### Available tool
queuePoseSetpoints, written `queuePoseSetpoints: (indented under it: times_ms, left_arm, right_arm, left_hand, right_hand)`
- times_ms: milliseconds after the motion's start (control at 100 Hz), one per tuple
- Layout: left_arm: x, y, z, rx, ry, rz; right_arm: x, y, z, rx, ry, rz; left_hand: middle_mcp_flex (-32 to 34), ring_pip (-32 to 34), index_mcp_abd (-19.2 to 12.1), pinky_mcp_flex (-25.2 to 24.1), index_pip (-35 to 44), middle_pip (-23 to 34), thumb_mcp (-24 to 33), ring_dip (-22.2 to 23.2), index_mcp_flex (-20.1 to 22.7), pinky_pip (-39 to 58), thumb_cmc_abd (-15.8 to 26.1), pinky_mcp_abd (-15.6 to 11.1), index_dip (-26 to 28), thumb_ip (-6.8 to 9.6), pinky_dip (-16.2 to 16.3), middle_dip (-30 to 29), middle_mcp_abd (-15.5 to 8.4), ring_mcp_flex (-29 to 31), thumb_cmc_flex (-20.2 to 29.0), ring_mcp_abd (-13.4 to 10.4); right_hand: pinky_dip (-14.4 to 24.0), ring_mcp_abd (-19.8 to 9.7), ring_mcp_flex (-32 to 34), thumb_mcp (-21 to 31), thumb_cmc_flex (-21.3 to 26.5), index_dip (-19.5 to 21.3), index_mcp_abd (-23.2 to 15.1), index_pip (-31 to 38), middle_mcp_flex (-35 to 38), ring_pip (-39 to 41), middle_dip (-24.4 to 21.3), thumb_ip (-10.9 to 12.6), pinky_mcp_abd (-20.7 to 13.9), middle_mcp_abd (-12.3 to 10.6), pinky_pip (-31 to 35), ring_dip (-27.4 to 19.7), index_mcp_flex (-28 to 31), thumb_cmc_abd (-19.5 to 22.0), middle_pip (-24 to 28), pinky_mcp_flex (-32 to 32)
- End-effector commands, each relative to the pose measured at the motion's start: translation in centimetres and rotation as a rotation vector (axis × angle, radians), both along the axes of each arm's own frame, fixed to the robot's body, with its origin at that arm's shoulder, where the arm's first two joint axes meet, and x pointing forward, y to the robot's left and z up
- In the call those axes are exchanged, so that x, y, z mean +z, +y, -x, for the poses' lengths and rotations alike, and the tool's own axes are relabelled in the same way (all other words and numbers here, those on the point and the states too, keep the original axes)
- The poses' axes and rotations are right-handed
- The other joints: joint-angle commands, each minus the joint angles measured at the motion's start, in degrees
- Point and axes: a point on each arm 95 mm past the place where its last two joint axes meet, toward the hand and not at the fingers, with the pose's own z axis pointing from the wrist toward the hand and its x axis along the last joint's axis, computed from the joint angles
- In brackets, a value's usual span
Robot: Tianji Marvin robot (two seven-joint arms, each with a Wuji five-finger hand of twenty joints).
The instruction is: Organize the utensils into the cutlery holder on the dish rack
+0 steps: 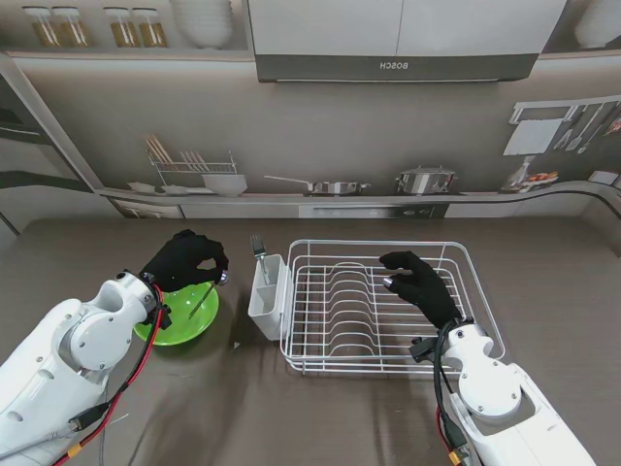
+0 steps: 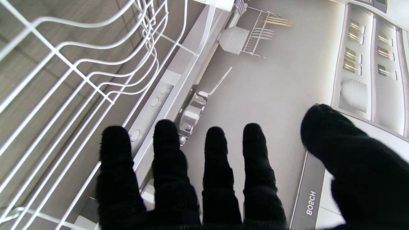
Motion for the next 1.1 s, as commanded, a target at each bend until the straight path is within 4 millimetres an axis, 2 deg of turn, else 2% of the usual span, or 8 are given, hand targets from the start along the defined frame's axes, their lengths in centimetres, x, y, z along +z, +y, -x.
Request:
queuePoseSetpoints:
  times_ms: [0,240,650,830,1090]
  left_arm:
    - [0.9,-1.0,-0.1,-0.014,-0.016,0.027]
    - [1.9,-3.5,-0.6,-0.059,-0.015,0.139]
    - [3.1,-7.3,-2.7,-0.117,-0.027,0.270]
    - [2.6,-8.4,-3.2,-0.124,-0.006,0.310]
    - [0.7,-8.9,-2.8,-0.114,0.041,0.308]
  right_arm:
    - [-0.2,0.4,0.2,0.018,0.008,-0.003]
    - [-0.2,0.5,0.2,0.017,0.007,-0.003]
    - [-0.2,0.4,0.2,0.012,0.007,-0.007]
    - [-0.2,0.3,0.1,0.009,0.006,-0.008]
    - [-0.2,0.3,0.1,0.011,0.007,-0.008]
  left_hand:
    - [-0.1,0.8,-1.2,0.1,7.3,0.3,1.1,0.7,1.8,-0.1,4.4,-1.3,3.4,1.77,0.5,0.9,0.7,0.5,4.7,-1.0]
    - [0.3,1.0,-0.2,0.1,6.6,0.3,1.1,1.0,2.0,0.2,4.3,-1.5,3.3,1.92,0.8,1.0,0.8,0.6,4.9,-1.1]
    - [0.7,1.0,0.5,0.2,5.8,0.2,1.2,1.1,2.2,0.2,4.3,-1.4,3.4,2.08,1.1,1.1,1.1,0.8,5.2,-0.9]
    - [0.6,0.9,0.8,0.0,5.5,0.1,1.1,1.1,2.4,0.2,4.4,-1.5,3.3,2.15,1.2,1.1,1.3,0.5,5.2,-1.0]
    - [0.4,0.7,1.3,-0.3,4.9,0.0,0.9,1.1,2.6,0.1,4.2,-1.6,2.8,2.32,1.3,1.1,1.5,0.3,5.3,-0.9]
  right_hand:
    - [1.5,-0.2,1.2,0.0,-1.2,0.0,-0.2,-0.1,0.4,-0.2,-0.1,1.6,-1.1,0.1,-1.1,0.9,-1.3,0.8,-0.4,0.5]
    - [1.6,-0.2,1.2,0.1,-1.2,0.0,-0.2,-0.1,0.3,-0.2,-0.1,1.6,-1.1,0.1,-1.2,0.9,-1.3,0.7,-0.4,0.5]
    - [1.8,-0.2,1.3,0.1,-1.3,0.0,-0.2,-0.1,0.3,-0.1,-0.1,1.6,-1.1,0.1,-1.3,0.9,-1.3,0.9,-0.4,0.5]
    - [1.8,-0.2,1.3,0.1,-1.2,0.0,-0.2,-0.1,0.4,-0.1,-0.1,1.6,-1.1,0.2,-1.3,0.9,-1.3,0.9,-0.4,0.5]
    - [1.9,-0.2,1.3,0.1,-1.2,0.0,-0.2,-0.2,0.3,-0.2,-0.1,1.6,-1.0,0.2,-1.4,0.9,-1.3,0.9,-0.4,0.5]
